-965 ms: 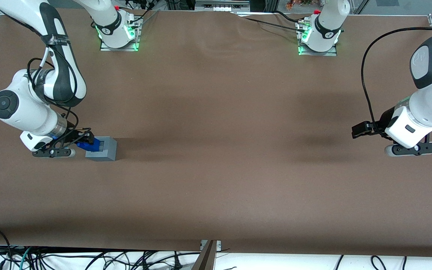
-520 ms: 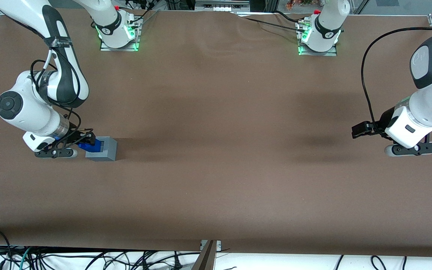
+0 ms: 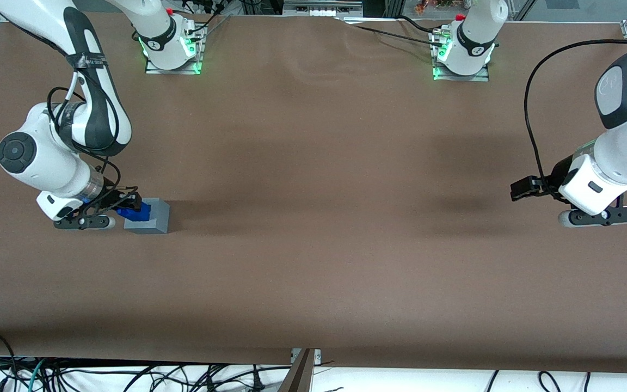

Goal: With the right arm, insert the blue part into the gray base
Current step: 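Lower the blue part into the gray base's opening, then open the right gripper and raise it away from the base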

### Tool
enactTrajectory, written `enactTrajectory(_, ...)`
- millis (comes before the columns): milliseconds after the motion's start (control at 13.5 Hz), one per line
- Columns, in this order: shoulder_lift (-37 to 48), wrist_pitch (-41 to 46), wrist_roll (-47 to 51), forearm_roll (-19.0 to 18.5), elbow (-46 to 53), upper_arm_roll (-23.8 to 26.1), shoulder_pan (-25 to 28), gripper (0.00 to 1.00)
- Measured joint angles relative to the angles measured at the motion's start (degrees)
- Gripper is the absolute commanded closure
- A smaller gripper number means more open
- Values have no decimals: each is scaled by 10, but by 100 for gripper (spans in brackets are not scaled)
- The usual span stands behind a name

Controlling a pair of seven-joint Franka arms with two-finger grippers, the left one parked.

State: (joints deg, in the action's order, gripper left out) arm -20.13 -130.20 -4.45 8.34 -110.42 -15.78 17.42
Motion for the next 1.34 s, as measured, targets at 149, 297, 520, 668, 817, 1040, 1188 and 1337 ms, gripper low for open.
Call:
enactTrajectory(149, -2, -1, 0, 4, 0, 3, 1, 71)
enactTrajectory(297, -6, -6, 0, 5, 0, 7, 1, 71)
enactTrajectory(520, -12, -12, 0, 5, -1, 8, 1, 55)
enactTrajectory(668, -15, -16, 0, 7, -1, 8, 1, 3)
enactTrajectory(817, -15, -17, 0, 11, -1, 8, 1, 1)
enactTrajectory(1040, -17, -22, 0, 18, -1, 8, 1, 1)
enactTrajectory(1188, -17, -24, 0, 20, -1, 8, 1, 1)
enactTrajectory(1337, -17, -25, 0, 20, 0, 9, 1, 1)
